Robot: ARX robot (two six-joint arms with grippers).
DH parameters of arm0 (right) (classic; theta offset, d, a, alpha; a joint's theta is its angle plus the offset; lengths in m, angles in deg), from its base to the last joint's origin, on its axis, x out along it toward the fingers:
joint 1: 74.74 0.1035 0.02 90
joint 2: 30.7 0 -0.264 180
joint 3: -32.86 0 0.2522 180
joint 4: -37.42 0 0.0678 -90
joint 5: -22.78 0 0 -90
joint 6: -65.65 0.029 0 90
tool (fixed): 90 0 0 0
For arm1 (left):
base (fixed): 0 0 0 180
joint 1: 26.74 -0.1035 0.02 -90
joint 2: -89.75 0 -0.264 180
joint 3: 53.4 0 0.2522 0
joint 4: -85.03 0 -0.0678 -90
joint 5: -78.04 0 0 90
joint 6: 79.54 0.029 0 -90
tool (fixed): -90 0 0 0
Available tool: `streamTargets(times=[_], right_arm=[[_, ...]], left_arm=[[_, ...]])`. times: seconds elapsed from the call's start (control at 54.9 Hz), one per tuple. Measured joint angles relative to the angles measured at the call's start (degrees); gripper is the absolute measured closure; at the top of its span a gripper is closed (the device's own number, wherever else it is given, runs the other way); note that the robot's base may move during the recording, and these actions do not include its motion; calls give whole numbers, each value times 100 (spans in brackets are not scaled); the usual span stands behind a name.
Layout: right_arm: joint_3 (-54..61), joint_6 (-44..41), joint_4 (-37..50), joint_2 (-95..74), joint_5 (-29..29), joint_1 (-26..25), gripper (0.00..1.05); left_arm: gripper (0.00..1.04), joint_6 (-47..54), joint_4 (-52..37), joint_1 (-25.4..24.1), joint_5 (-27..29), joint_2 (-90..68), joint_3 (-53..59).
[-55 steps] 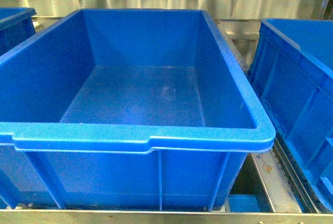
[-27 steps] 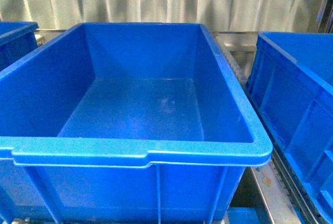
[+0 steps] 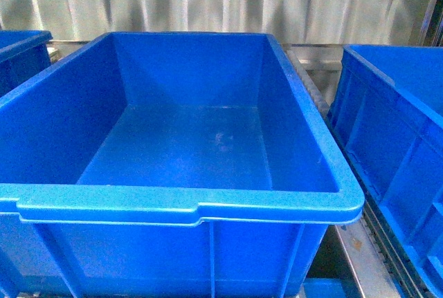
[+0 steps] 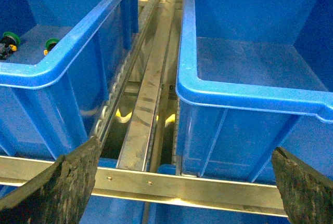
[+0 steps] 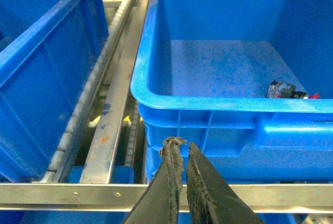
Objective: Pick red and yellow buttons and place in box
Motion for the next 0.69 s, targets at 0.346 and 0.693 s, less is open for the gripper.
streamTargets(times=[0.346,0.693], right_arm=[[92,-4,33,236,0,0,99],[92,-4,33,238,0,0,32]], left_arm=[[8,2,0,0,0,0,0],[8,0,0,0,0,0,0]])
